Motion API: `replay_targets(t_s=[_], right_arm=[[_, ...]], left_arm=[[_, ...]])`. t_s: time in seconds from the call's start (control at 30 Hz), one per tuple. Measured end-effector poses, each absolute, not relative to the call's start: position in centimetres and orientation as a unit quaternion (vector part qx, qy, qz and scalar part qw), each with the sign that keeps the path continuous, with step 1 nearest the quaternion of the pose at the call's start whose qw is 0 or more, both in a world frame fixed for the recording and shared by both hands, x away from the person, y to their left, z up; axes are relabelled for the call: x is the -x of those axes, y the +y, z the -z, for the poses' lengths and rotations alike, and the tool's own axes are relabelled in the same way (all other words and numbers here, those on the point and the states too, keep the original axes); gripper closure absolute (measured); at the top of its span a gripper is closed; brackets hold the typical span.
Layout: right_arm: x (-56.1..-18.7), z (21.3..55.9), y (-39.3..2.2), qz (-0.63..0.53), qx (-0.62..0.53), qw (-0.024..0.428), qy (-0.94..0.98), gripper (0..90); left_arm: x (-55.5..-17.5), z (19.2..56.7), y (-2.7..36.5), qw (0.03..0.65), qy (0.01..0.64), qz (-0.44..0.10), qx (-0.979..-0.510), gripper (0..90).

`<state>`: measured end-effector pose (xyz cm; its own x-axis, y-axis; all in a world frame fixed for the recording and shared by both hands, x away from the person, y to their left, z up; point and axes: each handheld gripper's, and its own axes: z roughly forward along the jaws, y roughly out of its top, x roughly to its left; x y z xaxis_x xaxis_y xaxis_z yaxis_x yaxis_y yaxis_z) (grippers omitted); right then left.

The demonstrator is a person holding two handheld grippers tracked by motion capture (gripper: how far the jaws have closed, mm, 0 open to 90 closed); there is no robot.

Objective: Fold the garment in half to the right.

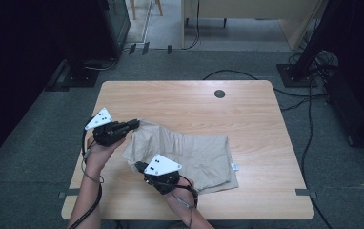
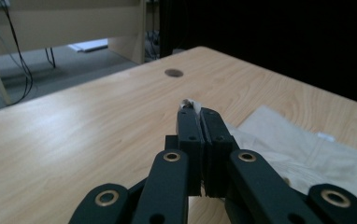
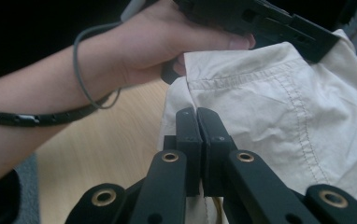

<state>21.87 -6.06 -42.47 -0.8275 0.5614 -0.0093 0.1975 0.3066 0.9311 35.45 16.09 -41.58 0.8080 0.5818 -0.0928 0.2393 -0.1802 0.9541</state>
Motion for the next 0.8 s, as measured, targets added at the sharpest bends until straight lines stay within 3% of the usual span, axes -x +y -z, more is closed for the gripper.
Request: replay_targets(t_s=[0.33, 0.8], right_arm=[[-20.9, 38.9, -5.7, -0.578, -0.191, 0.150, 0.779, 88.2], [-21.7, 43.3, -8.3, -0.550, -0.223, 0.125, 0.795, 88.2]], left_arm=[[-33.2, 37.7, 17.3, 0.588, 0.253, -0.179, -0.747, 88.2], [-34.0, 40.9, 14.6, 0.545, 0.261, -0.154, -0.781, 87.7]])
